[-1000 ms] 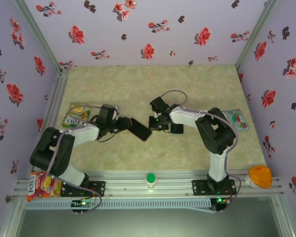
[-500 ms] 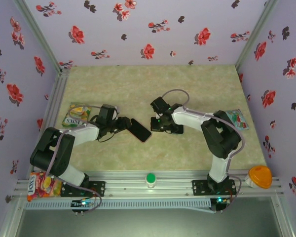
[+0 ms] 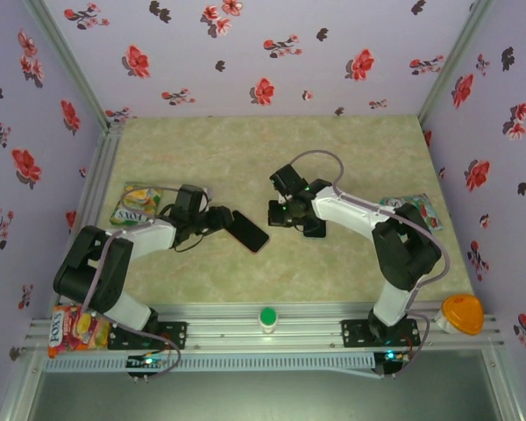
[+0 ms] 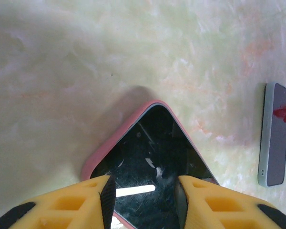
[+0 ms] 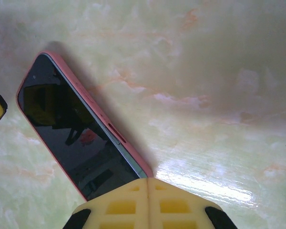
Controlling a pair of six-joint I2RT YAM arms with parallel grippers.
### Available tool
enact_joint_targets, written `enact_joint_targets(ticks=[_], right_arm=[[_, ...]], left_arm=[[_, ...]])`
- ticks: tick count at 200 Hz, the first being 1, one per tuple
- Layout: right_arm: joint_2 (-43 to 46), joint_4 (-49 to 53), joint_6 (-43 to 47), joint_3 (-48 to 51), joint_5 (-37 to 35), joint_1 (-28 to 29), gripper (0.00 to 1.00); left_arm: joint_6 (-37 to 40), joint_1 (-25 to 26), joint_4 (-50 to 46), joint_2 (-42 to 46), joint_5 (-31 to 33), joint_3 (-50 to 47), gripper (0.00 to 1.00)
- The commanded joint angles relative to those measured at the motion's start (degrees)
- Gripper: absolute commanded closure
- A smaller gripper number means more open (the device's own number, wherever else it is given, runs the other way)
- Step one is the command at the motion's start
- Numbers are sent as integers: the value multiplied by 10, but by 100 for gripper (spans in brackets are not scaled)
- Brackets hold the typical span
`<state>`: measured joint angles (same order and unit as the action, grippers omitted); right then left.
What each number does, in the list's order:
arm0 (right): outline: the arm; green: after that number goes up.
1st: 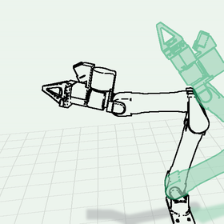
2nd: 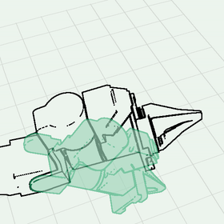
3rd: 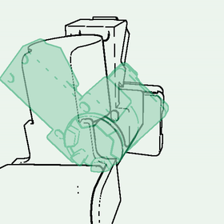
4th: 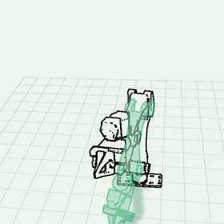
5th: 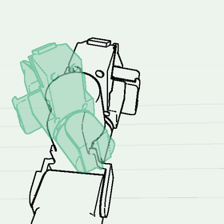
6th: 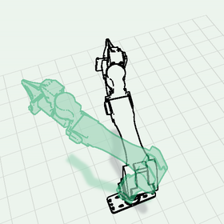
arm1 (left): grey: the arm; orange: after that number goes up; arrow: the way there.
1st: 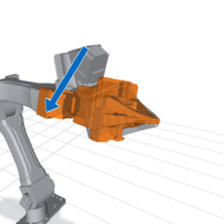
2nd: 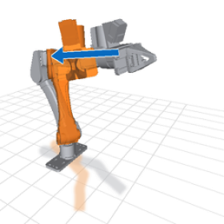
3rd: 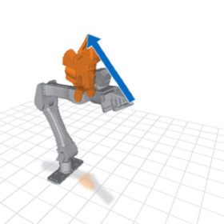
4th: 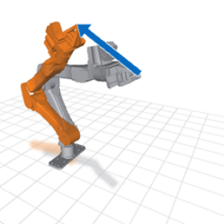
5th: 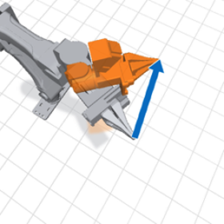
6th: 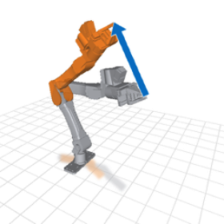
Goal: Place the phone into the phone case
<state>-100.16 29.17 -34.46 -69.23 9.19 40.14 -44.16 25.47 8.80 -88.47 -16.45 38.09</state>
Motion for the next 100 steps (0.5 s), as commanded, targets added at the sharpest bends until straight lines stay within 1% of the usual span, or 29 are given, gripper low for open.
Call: enact_joint_targets(ticks=[1,64,100], right_arm=[[8,18,4,-13,-1,7,94],[-19,14,-3,-20,13,28,94],[-25,6,-12,-8,17,37,94]], left_arm=[[11,-5,18,-15,9,6,58],[10,-8,27,-35,-4,11,58],[9,-9,31,-42,-7,12,58]])
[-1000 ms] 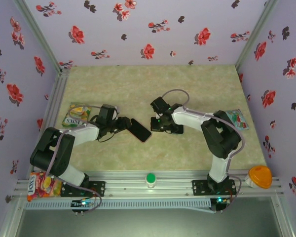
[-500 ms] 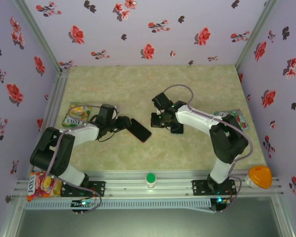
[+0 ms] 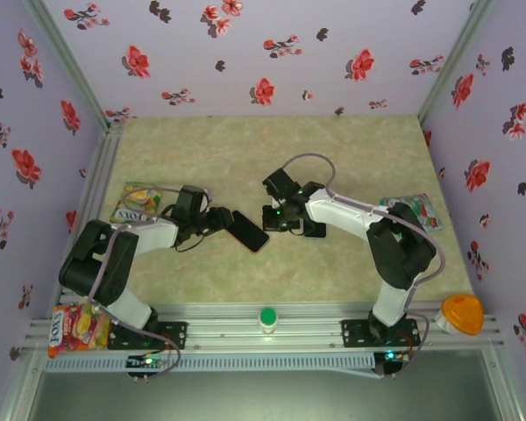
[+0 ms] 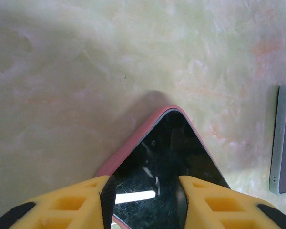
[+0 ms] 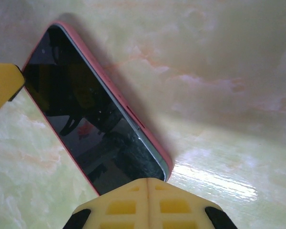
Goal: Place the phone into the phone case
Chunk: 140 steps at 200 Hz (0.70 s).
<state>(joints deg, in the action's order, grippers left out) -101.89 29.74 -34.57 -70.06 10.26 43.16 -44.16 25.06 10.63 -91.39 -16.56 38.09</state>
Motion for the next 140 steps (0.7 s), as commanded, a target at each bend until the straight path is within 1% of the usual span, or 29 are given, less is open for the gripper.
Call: enact_joint_targets(ticks=[1,140], right_arm=[[-8,0,-11,1,6,7,94],[-36,-37,-31,40,20,15,94]], left_arm=[[9,-5,13,-12,-6,12,58],[7,-5,15,-11,-8,5,58]])
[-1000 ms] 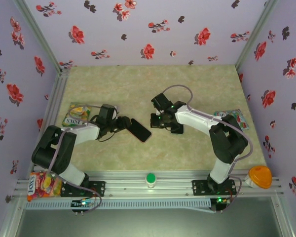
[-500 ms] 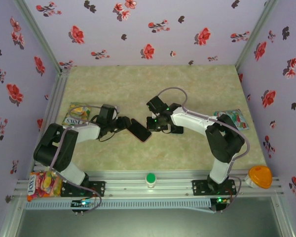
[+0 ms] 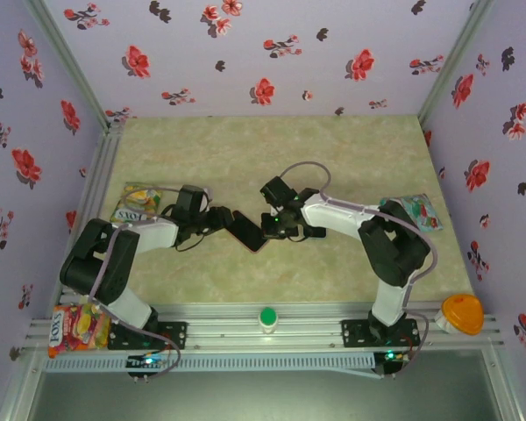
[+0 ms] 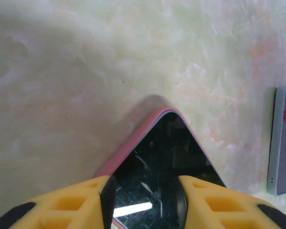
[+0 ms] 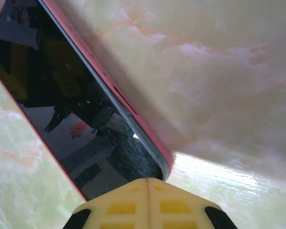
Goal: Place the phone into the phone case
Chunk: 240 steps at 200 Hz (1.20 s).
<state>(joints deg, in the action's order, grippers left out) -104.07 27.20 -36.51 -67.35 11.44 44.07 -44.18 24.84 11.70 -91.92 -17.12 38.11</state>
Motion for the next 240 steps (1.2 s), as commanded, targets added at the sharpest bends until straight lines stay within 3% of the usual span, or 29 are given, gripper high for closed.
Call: enact_joint_targets(ticks=[1,240], right_arm=[[-14,-12,-12,13,9,6,94],[-144,-31,-52,62,9,14,100]], left_arm=[[6,-3,4,-5,-3,4,58],[4,-3,6,-4,-2,-3,59]])
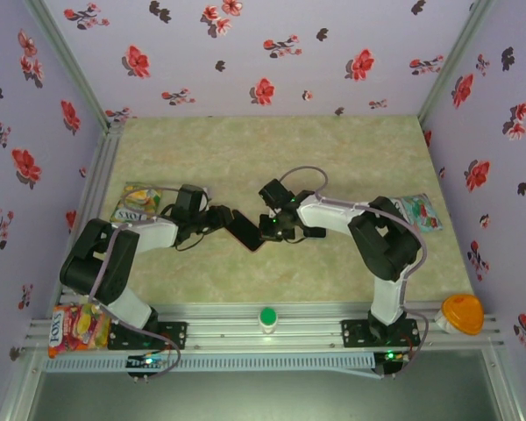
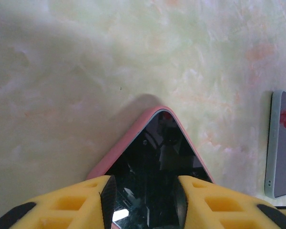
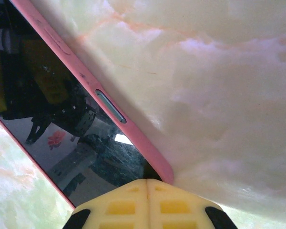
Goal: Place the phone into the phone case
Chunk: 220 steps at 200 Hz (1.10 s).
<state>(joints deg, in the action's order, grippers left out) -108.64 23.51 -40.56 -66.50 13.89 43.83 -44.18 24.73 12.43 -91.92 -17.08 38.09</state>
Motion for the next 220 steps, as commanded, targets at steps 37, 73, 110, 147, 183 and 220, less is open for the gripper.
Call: enact_joint_targets(ticks=[37,73,110,147,183,220], right_arm=[[-91,4,-13,55,-13,17,100],[-62,-1,-12,49,-8,17,100],[-7,-6,-7,22,-4,16,88],[28,21,25,-44,-8,11,77],[19,22,46,-94,-1,-5,73],[-27,-8,58,-124,11,-25,72]], left_arm=[[5,-2,-6,-1,0,-3,59],[4,-2,-13,11,4,-4,58],[6,-2,-37,41,11,-8,59],[2,-2,-61,81,19,-24,58],[-16,3,-64,112,17,-56,58],[-29,25,-64,125,18,-70,58]])
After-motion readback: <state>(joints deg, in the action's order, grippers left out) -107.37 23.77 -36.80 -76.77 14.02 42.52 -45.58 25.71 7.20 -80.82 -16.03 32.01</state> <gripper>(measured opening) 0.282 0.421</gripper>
